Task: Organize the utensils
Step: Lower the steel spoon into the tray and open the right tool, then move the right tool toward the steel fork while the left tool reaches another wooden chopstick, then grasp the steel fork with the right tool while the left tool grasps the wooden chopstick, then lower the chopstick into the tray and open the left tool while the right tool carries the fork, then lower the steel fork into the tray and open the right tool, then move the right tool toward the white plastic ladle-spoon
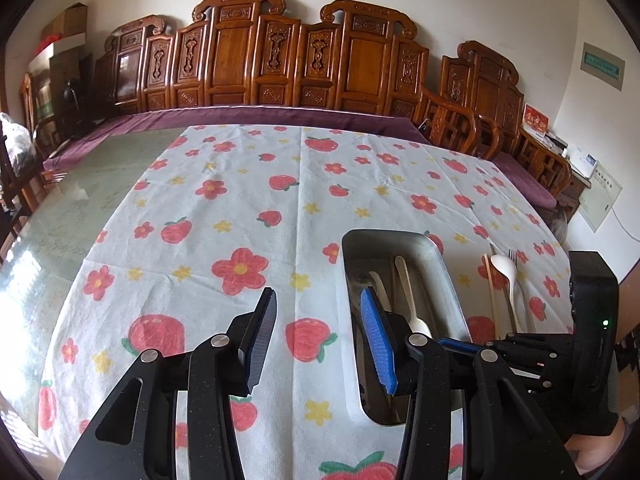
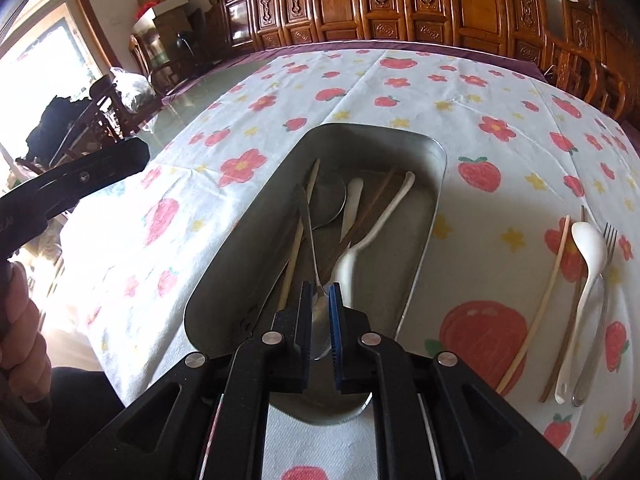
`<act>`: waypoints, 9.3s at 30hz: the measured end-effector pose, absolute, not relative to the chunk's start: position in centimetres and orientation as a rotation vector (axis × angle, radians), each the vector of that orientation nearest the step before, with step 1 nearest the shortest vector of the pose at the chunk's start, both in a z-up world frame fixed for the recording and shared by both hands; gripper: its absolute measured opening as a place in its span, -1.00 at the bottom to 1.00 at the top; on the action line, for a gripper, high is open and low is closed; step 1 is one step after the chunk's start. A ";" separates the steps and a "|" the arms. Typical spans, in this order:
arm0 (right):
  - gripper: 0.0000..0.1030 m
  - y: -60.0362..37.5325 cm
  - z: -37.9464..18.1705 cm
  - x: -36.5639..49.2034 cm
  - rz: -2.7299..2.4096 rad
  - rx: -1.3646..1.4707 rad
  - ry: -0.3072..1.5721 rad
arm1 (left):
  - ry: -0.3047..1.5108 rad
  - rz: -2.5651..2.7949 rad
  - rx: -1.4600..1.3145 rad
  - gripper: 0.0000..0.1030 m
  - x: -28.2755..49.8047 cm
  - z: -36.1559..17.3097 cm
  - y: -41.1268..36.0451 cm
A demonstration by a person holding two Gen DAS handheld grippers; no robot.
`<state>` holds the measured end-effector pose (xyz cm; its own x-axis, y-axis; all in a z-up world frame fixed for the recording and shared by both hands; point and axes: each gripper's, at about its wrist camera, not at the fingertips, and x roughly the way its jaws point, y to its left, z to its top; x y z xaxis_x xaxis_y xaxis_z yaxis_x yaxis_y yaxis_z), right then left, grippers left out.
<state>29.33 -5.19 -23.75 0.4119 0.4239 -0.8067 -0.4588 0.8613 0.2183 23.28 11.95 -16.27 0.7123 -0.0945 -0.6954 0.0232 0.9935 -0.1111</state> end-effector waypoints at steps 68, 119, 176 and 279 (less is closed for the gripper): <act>-0.42 -29.2 -26.7 32.7 0.286 -0.003 0.988 | 1.090 -0.391 0.171 -0.63 31.6 -26.5 -14.1; -0.83 -28.0 -23.4 27.0 0.227 -0.089 1.054 | 0.893 -0.321 0.095 -0.91 18.7 -12.9 -5.1; -0.83 -16.0 -18.3 27.9 0.458 -0.153 0.967 | 1.057 -0.223 0.028 -0.60 26.8 -20.4 4.3; -0.36 -24.3 -26.9 35.1 0.338 -0.009 0.962 | 0.931 -0.314 0.069 0.46 26.2 -17.4 -5.3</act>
